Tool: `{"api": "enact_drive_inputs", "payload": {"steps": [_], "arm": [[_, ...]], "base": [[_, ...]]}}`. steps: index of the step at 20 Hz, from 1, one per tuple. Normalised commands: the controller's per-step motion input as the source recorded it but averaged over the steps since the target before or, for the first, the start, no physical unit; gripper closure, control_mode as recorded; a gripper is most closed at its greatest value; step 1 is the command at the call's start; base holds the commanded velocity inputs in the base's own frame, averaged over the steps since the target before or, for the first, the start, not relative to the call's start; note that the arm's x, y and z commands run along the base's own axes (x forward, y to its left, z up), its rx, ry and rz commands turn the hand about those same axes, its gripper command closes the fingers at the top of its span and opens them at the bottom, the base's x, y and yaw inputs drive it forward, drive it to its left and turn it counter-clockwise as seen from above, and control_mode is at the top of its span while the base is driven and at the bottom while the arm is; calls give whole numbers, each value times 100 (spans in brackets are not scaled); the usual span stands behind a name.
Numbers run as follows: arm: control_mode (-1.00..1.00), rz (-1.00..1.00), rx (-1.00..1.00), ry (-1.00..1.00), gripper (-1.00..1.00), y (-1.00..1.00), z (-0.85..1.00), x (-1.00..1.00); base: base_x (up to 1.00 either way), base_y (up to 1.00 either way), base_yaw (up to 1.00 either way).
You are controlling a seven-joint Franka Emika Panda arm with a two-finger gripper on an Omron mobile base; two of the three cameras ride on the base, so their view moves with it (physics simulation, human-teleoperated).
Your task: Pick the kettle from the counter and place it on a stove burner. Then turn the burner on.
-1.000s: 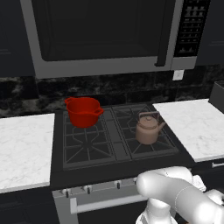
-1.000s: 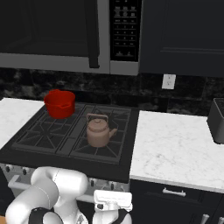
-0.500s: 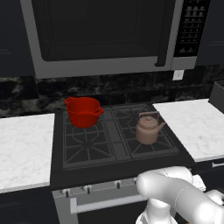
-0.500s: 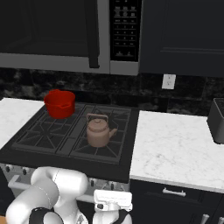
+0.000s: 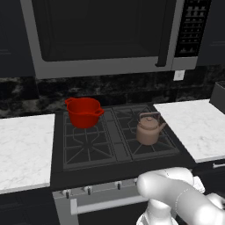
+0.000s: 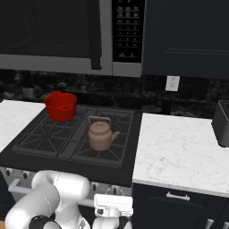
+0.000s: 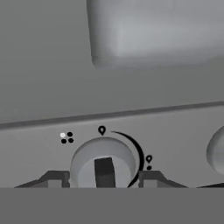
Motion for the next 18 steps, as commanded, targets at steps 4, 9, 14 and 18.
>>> {"api": "enact_drive_inputs", "payload": {"steps": [4, 9, 14, 18], "arm": [[-100, 21, -8, -38, 100, 0, 5, -18], [-100, 26, -15, -42, 100, 0, 0, -13], [-100, 27, -18, -46, 100, 0, 0, -10], [-100, 27, -20, -45, 100, 0, 0, -3]], "base": [[0, 0, 0], [0, 0, 0], [0, 0, 0], [0, 0, 0]]}}
